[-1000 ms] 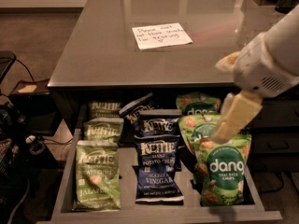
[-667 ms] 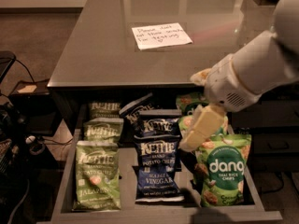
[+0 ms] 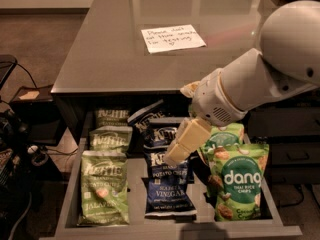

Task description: Pick green jalapeno chip bag from top drawer and place on counter

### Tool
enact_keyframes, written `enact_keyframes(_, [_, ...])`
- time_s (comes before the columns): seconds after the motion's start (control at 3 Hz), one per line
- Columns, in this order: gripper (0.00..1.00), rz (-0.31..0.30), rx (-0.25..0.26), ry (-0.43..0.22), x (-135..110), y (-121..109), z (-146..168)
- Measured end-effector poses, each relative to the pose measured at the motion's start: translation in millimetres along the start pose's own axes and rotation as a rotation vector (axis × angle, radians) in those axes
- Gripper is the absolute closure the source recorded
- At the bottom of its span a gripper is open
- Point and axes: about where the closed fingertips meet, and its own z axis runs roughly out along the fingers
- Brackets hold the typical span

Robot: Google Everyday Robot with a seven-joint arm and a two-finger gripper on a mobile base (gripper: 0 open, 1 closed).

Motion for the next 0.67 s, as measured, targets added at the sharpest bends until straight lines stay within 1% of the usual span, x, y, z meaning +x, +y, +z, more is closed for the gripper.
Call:
enact_keyframes(0.33, [0.0,0.027,-0.005,-0.031,1.3,10.2,23.6])
enact_keyframes(0.67, [0.0,0.03,-0.013,-0.053,-7.1,23.7,67.7])
